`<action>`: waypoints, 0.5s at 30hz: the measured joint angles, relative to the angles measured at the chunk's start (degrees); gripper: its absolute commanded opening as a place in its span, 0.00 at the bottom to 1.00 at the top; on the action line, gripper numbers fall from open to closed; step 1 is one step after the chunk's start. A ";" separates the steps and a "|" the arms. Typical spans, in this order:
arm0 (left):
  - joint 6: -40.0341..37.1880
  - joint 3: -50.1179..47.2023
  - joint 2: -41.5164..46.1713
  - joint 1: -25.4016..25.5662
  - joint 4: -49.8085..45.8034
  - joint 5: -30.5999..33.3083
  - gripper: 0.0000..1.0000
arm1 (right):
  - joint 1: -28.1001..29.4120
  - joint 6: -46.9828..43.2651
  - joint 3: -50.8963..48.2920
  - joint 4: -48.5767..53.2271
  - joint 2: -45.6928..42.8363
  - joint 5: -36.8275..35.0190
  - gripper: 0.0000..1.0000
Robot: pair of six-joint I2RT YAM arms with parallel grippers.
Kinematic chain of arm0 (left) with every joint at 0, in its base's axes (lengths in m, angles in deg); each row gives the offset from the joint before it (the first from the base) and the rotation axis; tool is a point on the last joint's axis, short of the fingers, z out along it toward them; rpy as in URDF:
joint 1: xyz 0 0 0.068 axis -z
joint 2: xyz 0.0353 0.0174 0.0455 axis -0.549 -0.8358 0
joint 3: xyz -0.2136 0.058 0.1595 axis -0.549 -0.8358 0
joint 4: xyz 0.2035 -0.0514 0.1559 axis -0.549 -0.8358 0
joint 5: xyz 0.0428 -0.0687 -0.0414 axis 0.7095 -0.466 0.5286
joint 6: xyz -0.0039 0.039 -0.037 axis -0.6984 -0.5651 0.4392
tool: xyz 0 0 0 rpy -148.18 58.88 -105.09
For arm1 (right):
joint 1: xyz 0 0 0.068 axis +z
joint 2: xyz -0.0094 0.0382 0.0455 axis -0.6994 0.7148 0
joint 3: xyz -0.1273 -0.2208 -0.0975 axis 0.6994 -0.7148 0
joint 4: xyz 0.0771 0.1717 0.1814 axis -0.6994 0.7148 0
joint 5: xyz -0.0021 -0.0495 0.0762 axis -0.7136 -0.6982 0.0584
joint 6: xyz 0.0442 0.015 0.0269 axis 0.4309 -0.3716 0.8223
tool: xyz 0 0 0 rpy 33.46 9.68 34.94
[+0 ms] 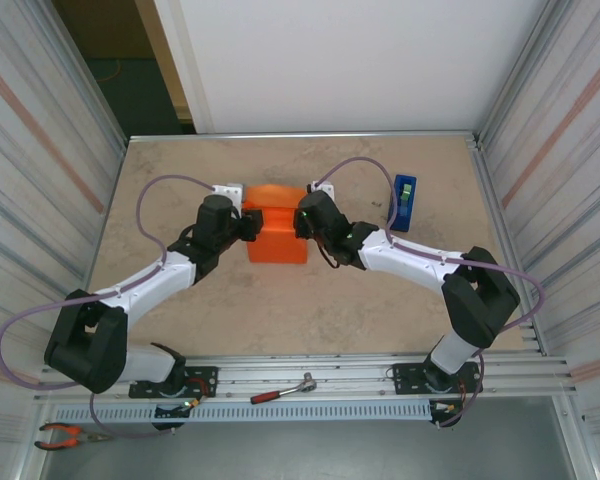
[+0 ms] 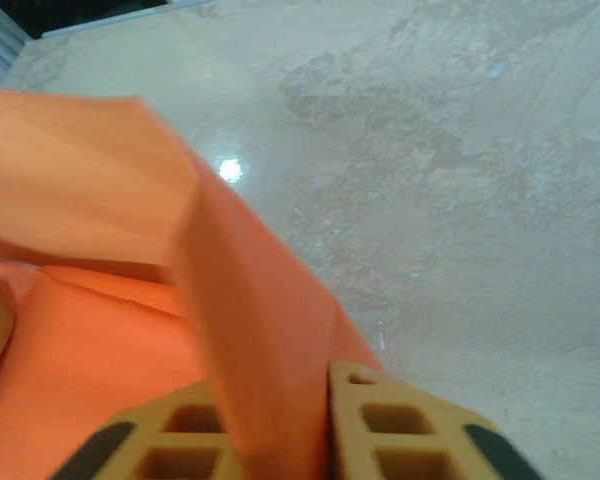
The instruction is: Wrap the gift box in paper
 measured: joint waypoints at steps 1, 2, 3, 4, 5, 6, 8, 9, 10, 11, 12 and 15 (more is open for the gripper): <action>0.07 0.00 0.00 0.17 0.02 0.35 0.34 | 0.00 -0.24 0.20 0.46 0.00 -0.39 0.06; 0.07 0.00 0.00 0.35 0.04 0.85 0.34 | 0.00 -0.50 0.48 1.01 0.00 -0.66 0.03; 0.09 0.00 -0.02 0.55 0.09 1.29 0.33 | -0.02 -0.81 0.79 1.57 0.02 -0.85 0.01; 0.09 0.00 -0.02 0.76 0.22 1.60 0.33 | -0.02 -1.05 1.03 2.08 0.04 -1.03 0.00; 0.17 0.00 -0.02 0.98 0.37 1.99 0.32 | 0.00 -1.05 1.31 2.62 0.07 -1.29 0.00; 0.33 0.00 -0.02 1.22 0.39 2.32 0.31 | -0.02 -1.75 1.68 3.43 0.09 -1.53 0.00; 0.50 0.02 -0.02 1.70 0.39 2.80 0.31 | -0.07 -2.40 2.12 4.50 0.11 -1.79 0.00; 0.52 0.02 -0.02 1.92 0.39 2.95 0.31 | -0.11 -2.69 2.34 4.96 0.11 -1.90 0.00; 0.59 0.02 -0.02 2.10 0.37 3.08 0.31 | -0.20 -2.82 2.47 5.25 0.11 -1.90 0.00; 0.70 0.07 -0.02 2.25 0.37 3.19 0.30 | -0.28 -2.93 2.58 5.57 0.11 -1.92 0.00; 0.90 0.11 0.02 2.49 0.35 3.41 0.31 | -0.33 -3.10 2.71 5.92 0.09 -2.01 0.00; 0.96 0.44 0.09 3.39 -0.11 4.24 0.31 | -0.33 -3.96 2.75 6.75 -0.20 -2.38 0.00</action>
